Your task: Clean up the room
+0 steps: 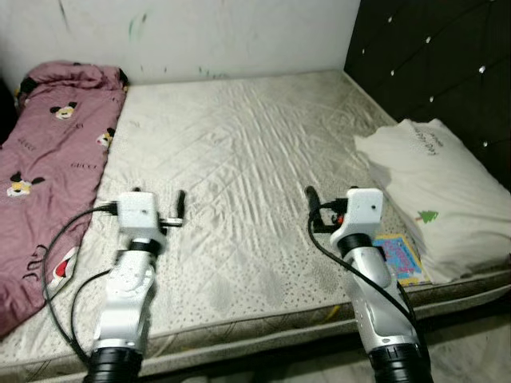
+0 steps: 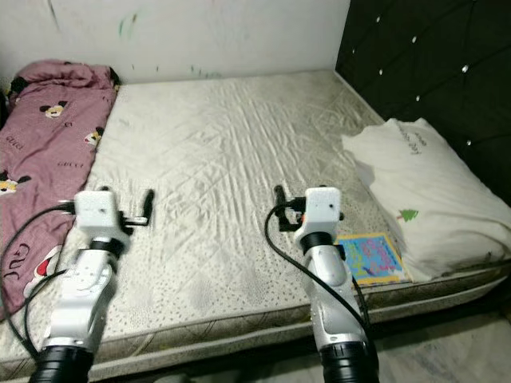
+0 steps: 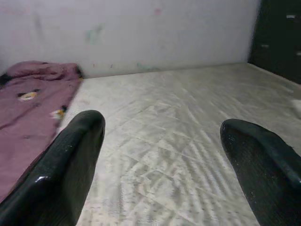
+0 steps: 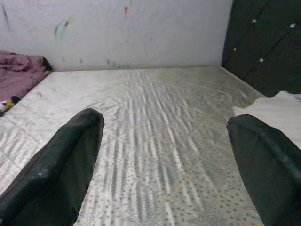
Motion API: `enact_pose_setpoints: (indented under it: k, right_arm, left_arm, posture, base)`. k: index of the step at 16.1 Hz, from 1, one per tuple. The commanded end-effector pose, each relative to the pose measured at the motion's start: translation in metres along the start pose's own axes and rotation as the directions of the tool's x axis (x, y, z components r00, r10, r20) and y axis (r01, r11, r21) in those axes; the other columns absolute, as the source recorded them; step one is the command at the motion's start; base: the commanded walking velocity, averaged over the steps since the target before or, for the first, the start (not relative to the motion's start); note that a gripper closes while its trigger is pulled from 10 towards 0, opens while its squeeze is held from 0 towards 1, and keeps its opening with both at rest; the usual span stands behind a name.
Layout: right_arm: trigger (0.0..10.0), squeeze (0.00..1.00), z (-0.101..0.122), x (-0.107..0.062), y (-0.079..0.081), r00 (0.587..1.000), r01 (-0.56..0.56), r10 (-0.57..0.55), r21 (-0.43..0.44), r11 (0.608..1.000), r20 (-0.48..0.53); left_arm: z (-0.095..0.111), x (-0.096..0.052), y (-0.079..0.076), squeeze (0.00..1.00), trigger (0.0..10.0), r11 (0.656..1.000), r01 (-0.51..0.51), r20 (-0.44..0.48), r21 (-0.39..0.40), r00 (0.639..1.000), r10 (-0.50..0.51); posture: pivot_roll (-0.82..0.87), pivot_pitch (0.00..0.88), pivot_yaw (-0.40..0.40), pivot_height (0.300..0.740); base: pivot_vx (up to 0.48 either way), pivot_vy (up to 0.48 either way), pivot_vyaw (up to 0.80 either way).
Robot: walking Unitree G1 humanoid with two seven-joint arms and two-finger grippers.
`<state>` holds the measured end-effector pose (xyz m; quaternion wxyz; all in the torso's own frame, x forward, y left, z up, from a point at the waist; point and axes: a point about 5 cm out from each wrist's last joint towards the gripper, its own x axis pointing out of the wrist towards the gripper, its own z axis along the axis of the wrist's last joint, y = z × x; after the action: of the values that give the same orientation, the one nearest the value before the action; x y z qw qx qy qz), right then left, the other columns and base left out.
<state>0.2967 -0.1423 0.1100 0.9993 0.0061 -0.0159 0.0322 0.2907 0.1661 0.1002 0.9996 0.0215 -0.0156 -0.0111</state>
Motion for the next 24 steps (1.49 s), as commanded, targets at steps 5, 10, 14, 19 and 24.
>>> enact_pose_setpoints:
  k: [5,10,14,19,24]
  right_arm:
    - [10.0,0.0,0.0046,0.0013,-0.0001,1.0,-0.013,0.013,-0.019,1.0,0.019]
    - [10.0,0.0,0.0029,0.0017,0.0005,1.0,-0.015,0.015,-0.019,1.0,0.013]
    - [10.0,0.0,0.0023,0.0024,0.0012,1.0,-0.016,0.016,-0.016,1.0,0.01]
    - [10.0,0.0,0.0027,0.0037,0.0013,1.0,-0.013,0.013,-0.014,1.0,0.008]
    - [10.0,0.0,0.0029,0.0048,0.0009,1.0,-0.014,0.015,-0.024,1.0,0.008]
  left_arm:
    - [0.0025,0.0026,0.0002,0.0,10.0,1.0,-0.003,0.003,0.002,1.0,0.003]
    - [0.0007,0.0028,-0.0006,0.0,10.0,1.0,0.001,-0.006,-0.006,1.0,-0.001]
    - [0.001,0.0033,-0.0009,0.0,10.0,1.0,0.004,-0.004,-0.004,1.0,-0.004]
    - [0.0016,0.0046,-0.0009,0.0,10.0,1.0,-0.002,-0.006,-0.008,1.0,0.002]
    - [0.0019,0.0056,-0.0013,0.0,10.0,1.0,-0.006,-0.005,-0.013,1.0,0.006]
  posture:
    - [0.02,0.0,0.022,0.74]
    - [0.02,0.0,0.021,0.74]
    - [0.02,0.0,0.022,0.74]
    - [0.02,0.0,0.022,0.74]
    - [0.02,0.0,0.02,0.74]
  base:
    - [0.0,0.0,0.8]
    - [0.0,0.384,0.25]
    - [0.0,0.48,0.0]
    - [0.0,0.48,0.0]
    - [0.0,0.48,0.0]
